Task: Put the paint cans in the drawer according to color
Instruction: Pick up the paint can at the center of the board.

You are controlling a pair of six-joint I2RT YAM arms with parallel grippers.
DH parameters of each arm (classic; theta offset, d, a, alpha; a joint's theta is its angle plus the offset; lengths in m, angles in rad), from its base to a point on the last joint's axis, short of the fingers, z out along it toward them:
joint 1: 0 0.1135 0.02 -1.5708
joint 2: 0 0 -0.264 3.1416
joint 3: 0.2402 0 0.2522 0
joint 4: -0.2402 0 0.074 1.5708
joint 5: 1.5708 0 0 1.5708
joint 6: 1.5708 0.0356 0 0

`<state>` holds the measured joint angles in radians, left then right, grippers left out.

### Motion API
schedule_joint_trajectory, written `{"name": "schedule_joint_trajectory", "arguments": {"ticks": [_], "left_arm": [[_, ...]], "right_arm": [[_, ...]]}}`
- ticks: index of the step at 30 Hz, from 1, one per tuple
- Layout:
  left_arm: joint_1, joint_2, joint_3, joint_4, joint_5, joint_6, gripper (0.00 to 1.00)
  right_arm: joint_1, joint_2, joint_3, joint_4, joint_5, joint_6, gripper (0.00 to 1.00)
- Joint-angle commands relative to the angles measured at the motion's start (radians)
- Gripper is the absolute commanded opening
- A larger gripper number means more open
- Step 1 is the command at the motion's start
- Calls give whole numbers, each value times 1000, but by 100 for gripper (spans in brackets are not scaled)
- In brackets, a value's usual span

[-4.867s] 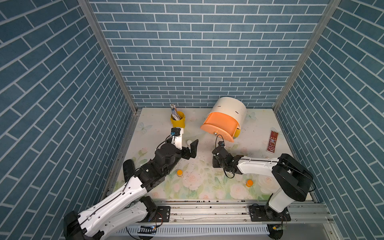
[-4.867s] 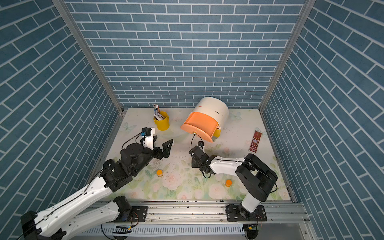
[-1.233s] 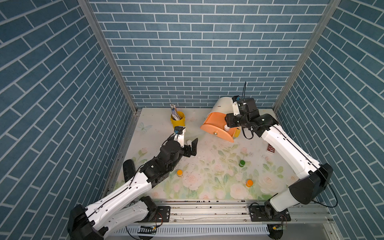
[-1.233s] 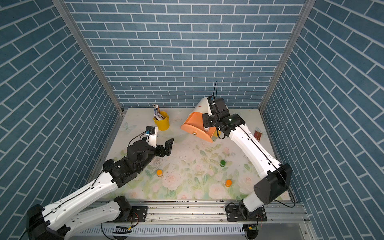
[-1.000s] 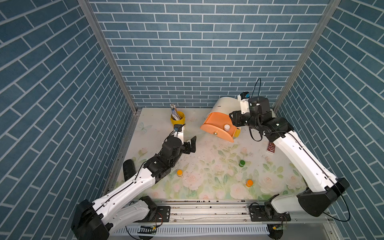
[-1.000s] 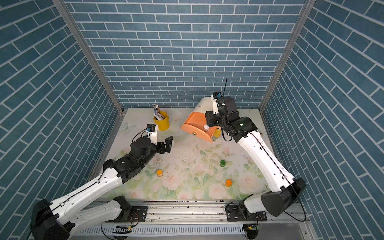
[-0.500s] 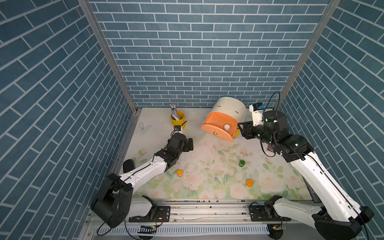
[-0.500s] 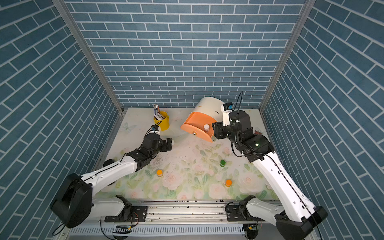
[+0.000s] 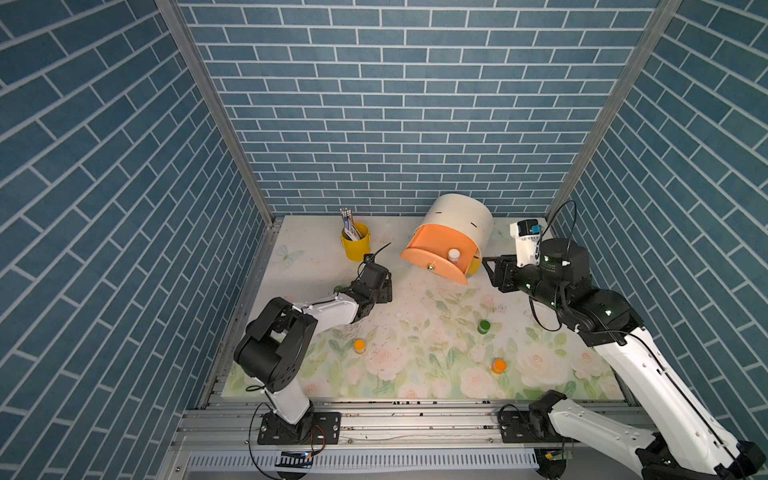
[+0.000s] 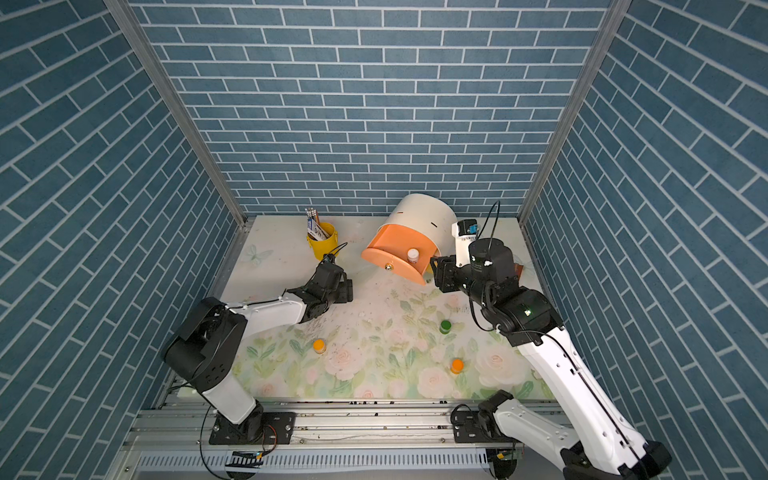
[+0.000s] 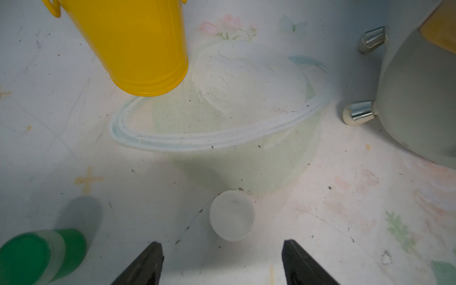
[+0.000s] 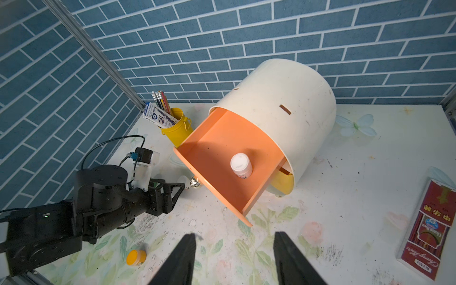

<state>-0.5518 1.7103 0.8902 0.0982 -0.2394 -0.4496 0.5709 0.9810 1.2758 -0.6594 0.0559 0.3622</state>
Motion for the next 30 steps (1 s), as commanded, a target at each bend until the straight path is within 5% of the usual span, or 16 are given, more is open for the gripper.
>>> {"name": "schedule_joint_trajectory", "arguments": {"ticks": [1,30], "left_arm": [[6,37,34,13,-32,6,80],[7,190,156,2,-29,16,48]], "right_arm": [[-3,-26,-8,4,8,20,56],[-3,-25,-20,14,48,15,58]]}}
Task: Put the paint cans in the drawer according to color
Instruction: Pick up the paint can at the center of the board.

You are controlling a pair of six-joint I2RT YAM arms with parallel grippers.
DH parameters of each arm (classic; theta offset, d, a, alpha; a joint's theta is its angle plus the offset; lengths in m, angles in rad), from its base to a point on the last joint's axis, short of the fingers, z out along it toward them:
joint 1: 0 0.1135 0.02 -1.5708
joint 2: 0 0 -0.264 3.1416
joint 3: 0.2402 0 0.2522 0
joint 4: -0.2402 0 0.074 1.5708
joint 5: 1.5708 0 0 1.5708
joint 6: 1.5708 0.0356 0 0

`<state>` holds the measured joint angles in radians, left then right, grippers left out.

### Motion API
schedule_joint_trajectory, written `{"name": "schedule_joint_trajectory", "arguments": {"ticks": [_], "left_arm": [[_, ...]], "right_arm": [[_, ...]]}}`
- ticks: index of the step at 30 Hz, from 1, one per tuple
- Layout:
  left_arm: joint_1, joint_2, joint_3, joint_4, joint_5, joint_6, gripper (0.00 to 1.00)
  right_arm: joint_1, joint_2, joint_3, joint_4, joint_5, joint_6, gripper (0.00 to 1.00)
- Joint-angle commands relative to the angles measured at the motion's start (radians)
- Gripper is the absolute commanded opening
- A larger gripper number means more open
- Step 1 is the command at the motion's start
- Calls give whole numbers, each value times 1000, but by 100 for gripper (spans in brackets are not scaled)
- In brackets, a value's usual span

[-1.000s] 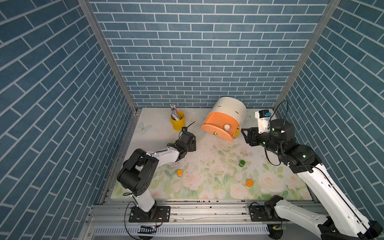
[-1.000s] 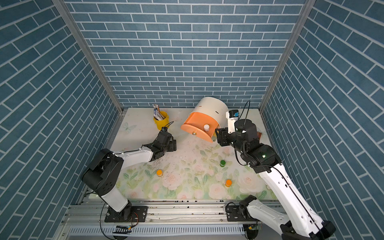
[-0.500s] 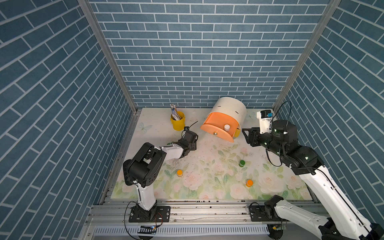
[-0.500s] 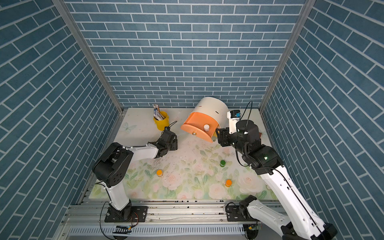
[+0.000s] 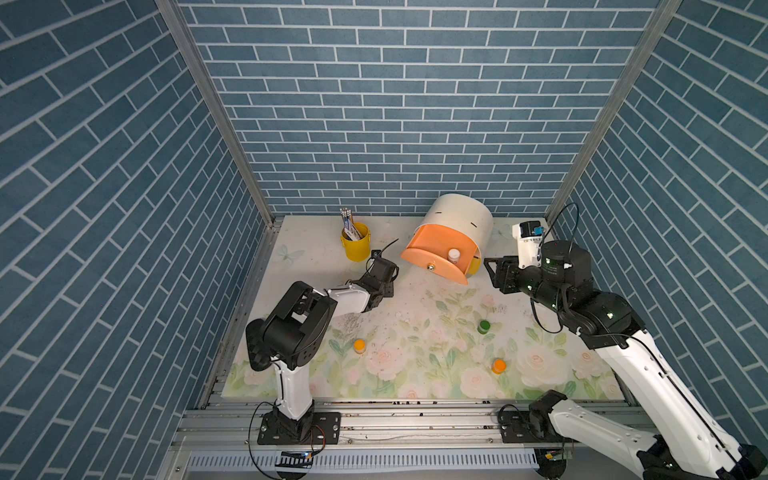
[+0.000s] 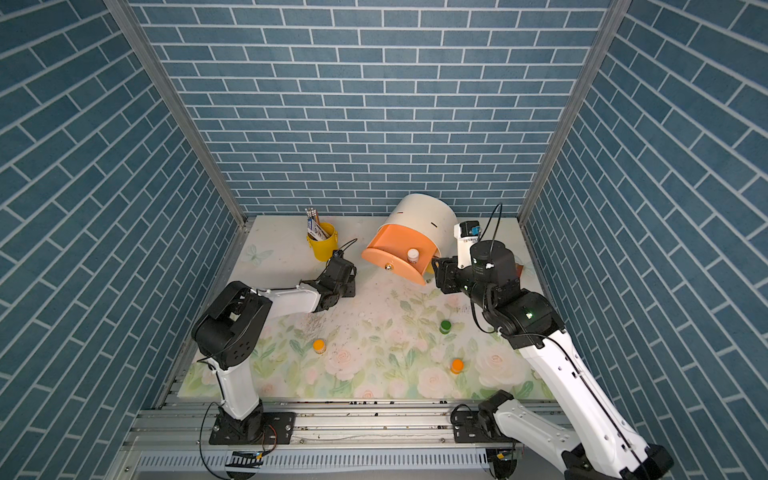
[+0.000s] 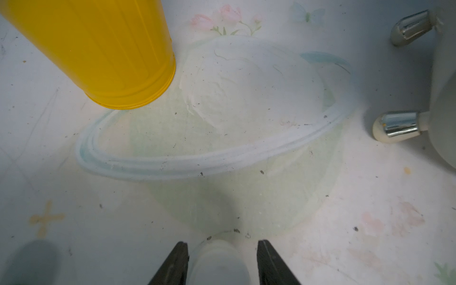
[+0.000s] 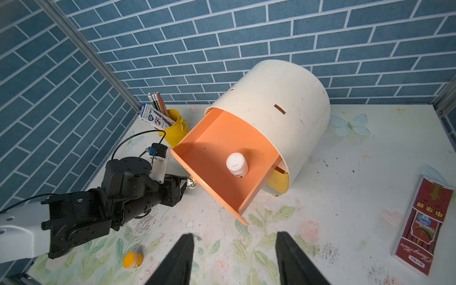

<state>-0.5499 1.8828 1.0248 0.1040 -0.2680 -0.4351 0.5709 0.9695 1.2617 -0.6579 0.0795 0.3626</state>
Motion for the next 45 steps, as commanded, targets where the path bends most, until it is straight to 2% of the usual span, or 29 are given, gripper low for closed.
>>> {"name": "schedule_joint_trajectory", "arguments": {"ticks": [1,15,29,33,38,45], "left_arm": [[7,19,24,-6,-1,2,48],[13,-25,9,-32,-6,3,35],[22,-259,2,-195,-82,14,31],[22,-356,37,-259,-115,24,25],[22,-475,106,-321,-129,36,26],[19,-520,242,-407,-87,54,26]], "right_arm": [[-3,-15,-7,12,26,15,58],[-3,-25,-2,8,35,12,59],[-3,-41,-17,20,7,19,59],[-3,-47,-22,21,6,18,59],[-3,-52,-55,34,-14,27,59],[-3,-67,-70,41,-17,32,60]]}}
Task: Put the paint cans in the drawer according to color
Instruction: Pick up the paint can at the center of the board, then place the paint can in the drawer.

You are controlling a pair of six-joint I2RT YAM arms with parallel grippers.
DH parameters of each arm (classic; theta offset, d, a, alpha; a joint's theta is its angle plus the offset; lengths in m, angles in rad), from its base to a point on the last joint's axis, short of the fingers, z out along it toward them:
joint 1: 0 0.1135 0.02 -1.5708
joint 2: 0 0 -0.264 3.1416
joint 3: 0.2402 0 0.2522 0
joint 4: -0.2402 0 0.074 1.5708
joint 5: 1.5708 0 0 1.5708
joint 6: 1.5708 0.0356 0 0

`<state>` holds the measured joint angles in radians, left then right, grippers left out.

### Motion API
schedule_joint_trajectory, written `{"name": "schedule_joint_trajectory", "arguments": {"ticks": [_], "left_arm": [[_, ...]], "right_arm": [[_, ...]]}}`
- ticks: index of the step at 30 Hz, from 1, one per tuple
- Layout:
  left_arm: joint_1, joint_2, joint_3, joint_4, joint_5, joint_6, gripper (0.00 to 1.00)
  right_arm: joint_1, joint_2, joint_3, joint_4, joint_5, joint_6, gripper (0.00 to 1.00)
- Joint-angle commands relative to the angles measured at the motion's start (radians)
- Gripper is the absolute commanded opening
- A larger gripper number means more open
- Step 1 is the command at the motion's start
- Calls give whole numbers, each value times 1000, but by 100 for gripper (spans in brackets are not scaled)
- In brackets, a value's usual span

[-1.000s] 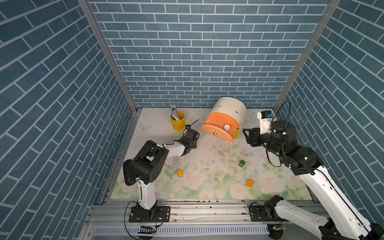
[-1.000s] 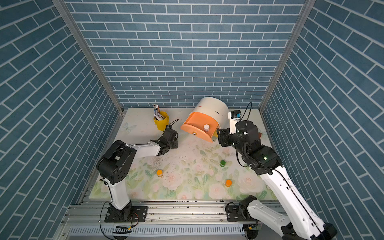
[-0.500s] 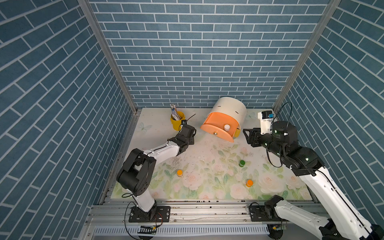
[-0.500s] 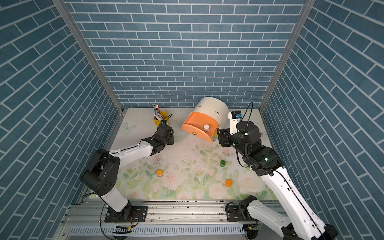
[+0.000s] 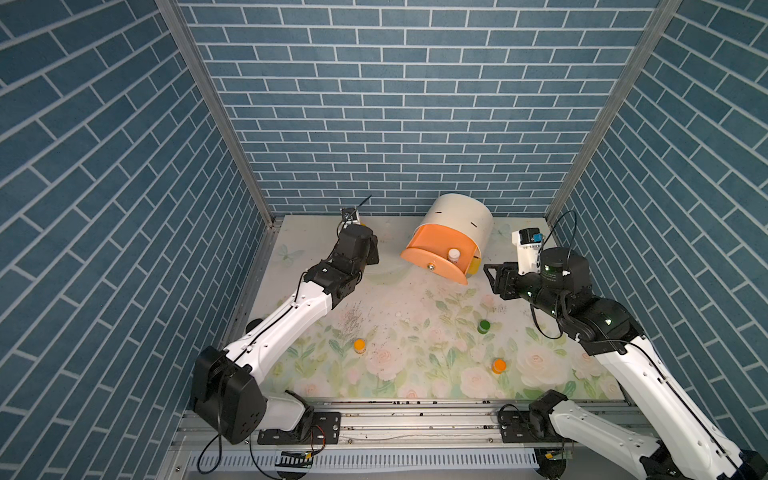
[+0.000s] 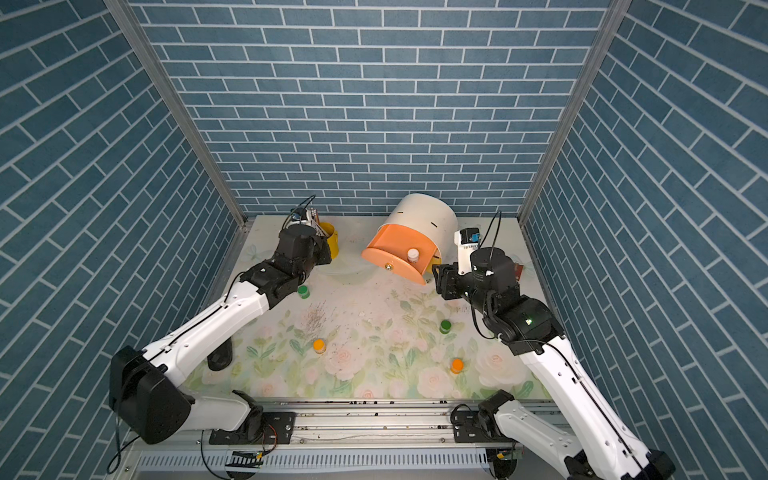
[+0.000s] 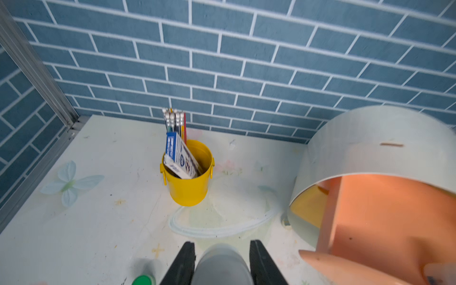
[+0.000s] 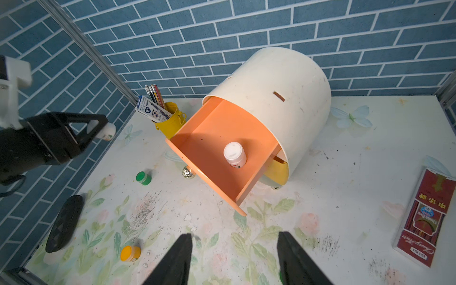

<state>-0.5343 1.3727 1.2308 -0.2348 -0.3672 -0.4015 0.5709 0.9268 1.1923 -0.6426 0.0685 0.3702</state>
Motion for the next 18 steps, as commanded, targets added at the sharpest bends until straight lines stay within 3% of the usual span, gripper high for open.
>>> {"name": "schedule_joint_trajectory", "arguments": {"ticks": [1,9,18], "left_arm": [[3,-14,51,-74,18,22,25],[-34,18,202,-115,52,35,26],[-133,160,404,-135,55,71,25]], "right_arm": [[-3,-26,-1,24,-4,23,60],[-3,-41,-8,14,14,21,60],[-3,-39,-22,16,25,19,60]]}}
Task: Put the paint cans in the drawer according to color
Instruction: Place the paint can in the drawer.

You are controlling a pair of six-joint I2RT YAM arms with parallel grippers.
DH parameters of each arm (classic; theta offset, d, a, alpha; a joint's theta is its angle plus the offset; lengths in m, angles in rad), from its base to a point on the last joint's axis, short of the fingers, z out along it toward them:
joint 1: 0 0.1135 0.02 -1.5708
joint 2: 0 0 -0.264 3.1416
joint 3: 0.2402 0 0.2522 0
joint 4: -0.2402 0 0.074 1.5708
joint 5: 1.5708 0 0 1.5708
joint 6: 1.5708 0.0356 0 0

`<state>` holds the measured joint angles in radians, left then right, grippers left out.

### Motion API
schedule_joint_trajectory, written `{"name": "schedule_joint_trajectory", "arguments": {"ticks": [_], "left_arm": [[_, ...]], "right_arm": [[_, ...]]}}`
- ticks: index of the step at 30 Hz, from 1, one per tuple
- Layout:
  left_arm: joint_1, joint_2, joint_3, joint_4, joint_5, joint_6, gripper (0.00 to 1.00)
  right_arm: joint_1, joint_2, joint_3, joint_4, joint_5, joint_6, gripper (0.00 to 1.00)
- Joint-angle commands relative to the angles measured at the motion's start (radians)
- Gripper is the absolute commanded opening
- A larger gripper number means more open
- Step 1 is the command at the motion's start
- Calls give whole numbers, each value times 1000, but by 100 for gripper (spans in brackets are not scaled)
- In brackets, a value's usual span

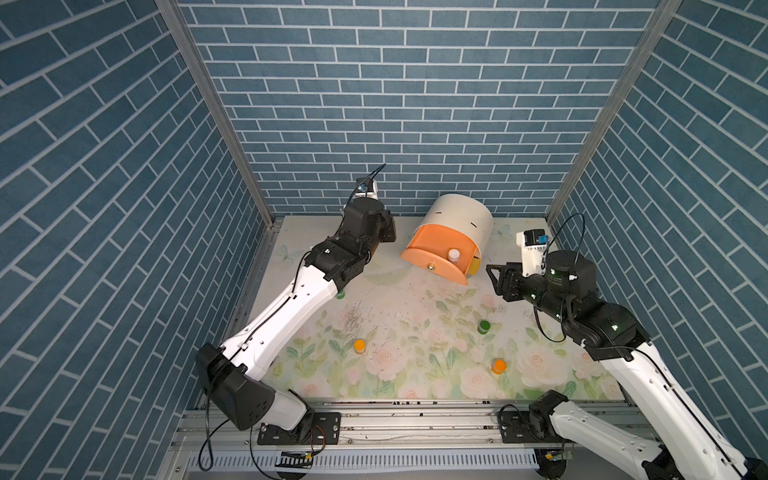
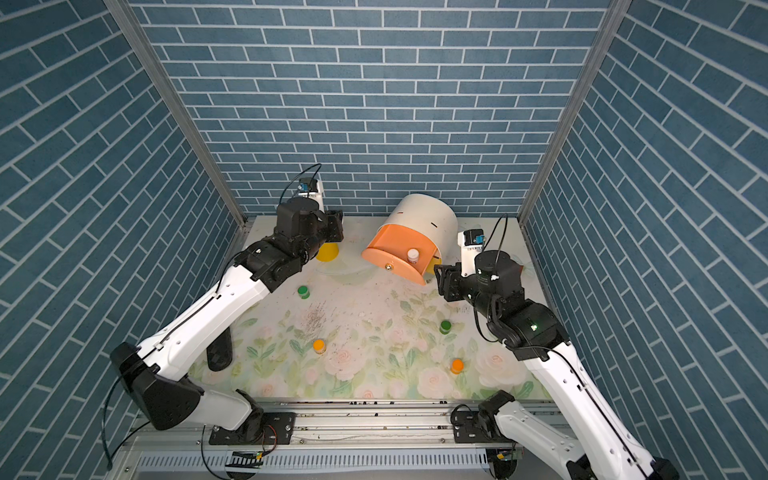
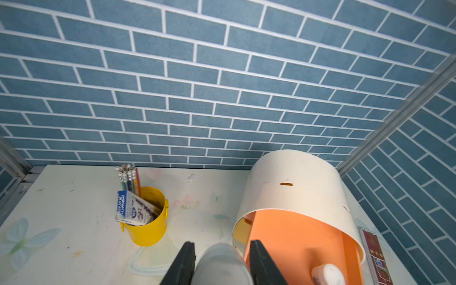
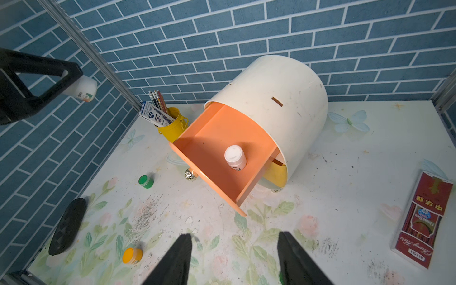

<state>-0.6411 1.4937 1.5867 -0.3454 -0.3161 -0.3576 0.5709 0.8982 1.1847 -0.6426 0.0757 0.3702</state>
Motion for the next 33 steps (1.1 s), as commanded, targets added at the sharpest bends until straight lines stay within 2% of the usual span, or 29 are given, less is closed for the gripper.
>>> {"name": "schedule_joint_trajectory", "arguments": {"ticks": [1,10,17,25,33], "left_arm": [[-39,60,68,-26,3,30,26],[-116,283,262,-102,51,47,26],[-122,421,348,-146,119,43,26],[-124,521,421,-180,132,61,26],[-124,561,454,-192,90,85,26]], "right_arm": [[-3,-10,-17,18,17,19,60],[-3,-13,-37,18,25,16,60],[-3,-22,-37,14,31,13,61],[-5,-25,-43,12,42,9,61],[-5,-27,-47,11,44,6,62]]}}
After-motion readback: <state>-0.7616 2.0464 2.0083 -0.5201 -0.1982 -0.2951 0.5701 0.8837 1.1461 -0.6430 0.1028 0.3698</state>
